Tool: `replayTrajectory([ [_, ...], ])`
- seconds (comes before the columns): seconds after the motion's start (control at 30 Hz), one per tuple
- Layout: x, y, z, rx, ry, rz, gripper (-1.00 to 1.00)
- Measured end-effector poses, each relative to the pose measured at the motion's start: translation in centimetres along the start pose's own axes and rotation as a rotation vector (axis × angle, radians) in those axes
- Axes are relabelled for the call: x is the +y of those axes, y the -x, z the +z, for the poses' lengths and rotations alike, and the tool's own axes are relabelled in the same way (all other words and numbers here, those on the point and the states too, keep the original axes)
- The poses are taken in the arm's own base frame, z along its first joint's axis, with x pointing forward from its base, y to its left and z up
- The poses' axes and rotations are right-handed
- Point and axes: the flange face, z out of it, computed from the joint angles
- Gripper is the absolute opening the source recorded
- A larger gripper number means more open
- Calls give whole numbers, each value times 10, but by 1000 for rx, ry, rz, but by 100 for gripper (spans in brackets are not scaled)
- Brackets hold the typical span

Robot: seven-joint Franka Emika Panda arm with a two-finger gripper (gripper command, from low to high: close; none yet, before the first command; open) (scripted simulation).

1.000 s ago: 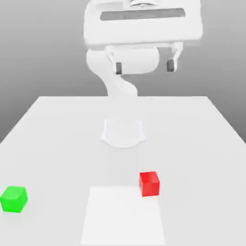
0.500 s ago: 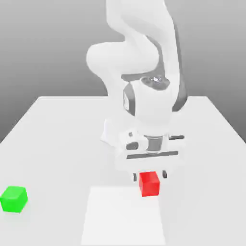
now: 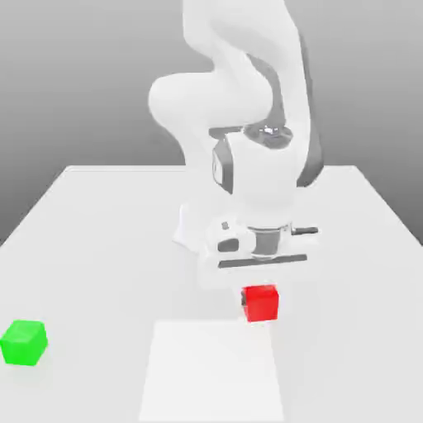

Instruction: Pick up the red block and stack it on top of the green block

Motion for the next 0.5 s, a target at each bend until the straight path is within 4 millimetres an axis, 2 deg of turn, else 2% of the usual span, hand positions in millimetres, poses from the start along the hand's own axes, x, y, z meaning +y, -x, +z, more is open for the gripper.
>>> replayTrajectory([
  [0.1,15,-44,-10,-6,0,51,-100],
  [0.17,39,-87,-14,-9,0,115,-100],
  [0.23,72,-129,-18,-12,-1,181,-100],
  [0.33,121,-180,-24,-13,-2,244,-100],
  [0.5,229,-245,-36,-8,-3,347,-100],
])
